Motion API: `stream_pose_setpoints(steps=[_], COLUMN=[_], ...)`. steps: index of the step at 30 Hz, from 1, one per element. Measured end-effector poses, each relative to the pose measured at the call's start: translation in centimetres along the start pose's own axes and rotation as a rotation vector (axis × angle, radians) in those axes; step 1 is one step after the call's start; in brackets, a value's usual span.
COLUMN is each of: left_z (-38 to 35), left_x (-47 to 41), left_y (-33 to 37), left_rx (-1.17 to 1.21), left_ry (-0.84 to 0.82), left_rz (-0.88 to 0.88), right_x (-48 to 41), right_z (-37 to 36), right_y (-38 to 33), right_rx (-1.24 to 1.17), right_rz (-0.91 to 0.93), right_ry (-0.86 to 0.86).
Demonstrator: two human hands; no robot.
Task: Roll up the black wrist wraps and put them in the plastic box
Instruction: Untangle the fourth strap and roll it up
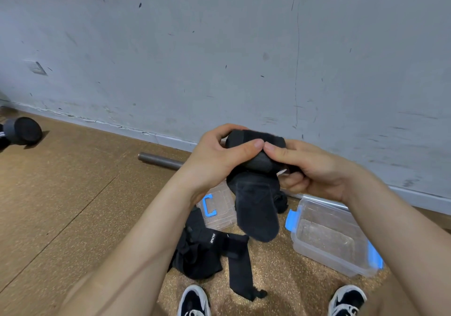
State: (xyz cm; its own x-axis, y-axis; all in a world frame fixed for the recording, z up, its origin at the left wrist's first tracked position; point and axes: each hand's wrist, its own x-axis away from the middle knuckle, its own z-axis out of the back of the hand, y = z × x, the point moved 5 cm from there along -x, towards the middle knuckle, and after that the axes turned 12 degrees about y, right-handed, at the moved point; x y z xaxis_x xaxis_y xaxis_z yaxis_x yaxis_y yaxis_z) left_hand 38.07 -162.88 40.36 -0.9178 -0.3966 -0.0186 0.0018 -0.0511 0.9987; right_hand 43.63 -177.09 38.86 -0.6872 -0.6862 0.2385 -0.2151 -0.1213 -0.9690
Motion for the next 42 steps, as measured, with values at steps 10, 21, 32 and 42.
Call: stream_pose_setpoints(steps=[10, 21, 32, 42], left_z=[0.5, -0.3, -1.7, -0.4], left_x=[0.4, 2.6, 3.5, 3.0], left_y=[0.4, 2.9, 2.7, 2.5], left_rx=[-0.006, -0.871, -0.957, -0.546], left_ry=[-0.157, 0.069, -0.157, 0.175], left_rz=[-0.067, -1.016, -1.072, -0.892], right_x=[-0.5, -0.5, -1.2, -1.5], right_z=[1.0, 2.7, 3.4, 1.9], right_y=[-0.4, -0.6, -0.1, -0.7], right_rx=[-0.157, -0.278, -0.015, 0.351], right_rz=[0.052, 0.002, 0.154, 0.468], right_ry=[0.176, 0.25, 0.405, 0.482])
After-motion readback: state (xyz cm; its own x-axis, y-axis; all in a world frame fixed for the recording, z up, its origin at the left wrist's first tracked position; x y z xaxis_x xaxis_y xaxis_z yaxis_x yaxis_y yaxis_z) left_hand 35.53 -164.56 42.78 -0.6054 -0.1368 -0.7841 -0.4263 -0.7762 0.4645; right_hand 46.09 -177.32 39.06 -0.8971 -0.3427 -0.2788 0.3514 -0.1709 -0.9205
